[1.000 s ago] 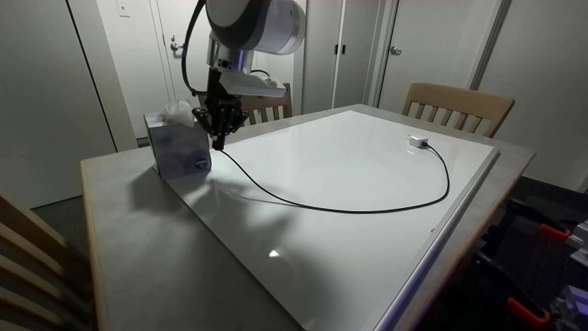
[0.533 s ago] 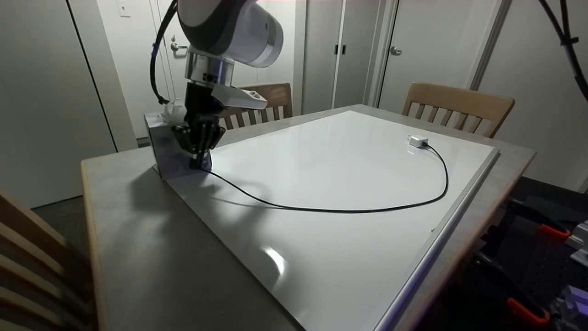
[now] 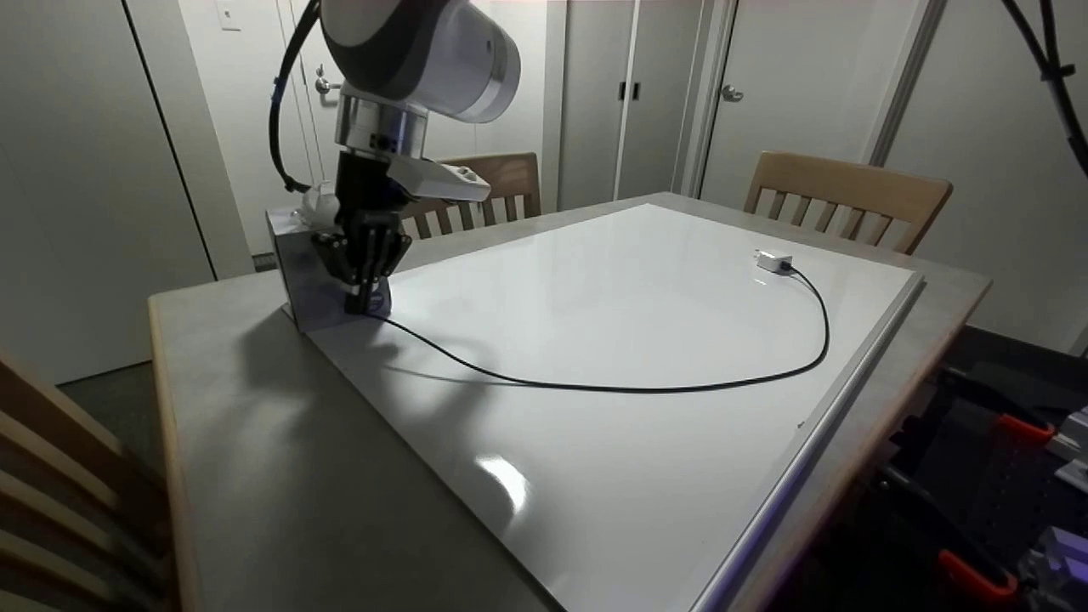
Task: Unwind the charger cable and stretch it along the board
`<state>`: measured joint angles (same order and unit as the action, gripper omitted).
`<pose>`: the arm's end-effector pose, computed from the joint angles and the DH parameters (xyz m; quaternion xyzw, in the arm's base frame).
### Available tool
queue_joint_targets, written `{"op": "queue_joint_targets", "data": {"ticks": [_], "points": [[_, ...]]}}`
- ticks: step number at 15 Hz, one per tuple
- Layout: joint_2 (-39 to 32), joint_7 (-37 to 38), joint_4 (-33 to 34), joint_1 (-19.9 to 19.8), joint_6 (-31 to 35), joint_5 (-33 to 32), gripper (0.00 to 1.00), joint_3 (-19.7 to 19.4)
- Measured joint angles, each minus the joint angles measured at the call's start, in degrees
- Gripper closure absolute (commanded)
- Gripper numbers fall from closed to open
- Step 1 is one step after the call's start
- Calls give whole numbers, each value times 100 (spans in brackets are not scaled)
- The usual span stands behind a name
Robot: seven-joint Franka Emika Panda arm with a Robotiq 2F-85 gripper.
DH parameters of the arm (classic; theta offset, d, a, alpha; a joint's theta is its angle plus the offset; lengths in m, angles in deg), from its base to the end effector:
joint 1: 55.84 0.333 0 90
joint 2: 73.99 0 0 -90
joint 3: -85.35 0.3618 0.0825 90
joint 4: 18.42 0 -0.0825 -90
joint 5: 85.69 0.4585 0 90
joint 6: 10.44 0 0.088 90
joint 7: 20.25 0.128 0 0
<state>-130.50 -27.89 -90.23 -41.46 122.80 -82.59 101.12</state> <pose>0.7726 0.3813 0.1450 -0.9599 -0.2410 -0.0308 0.1398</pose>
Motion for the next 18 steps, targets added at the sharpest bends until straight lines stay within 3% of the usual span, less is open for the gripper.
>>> {"op": "queue_joint_targets", "data": {"ticks": [5,6,14,18], "points": [[1,-660,306,277,-1131,-104,99,88],[1,-802,390,343,-1416,-142,94,103],[-2,-792,415,369,-1451,-143,99,105],[-114,-1366,579,401,-1636,-142,99,249]]}}
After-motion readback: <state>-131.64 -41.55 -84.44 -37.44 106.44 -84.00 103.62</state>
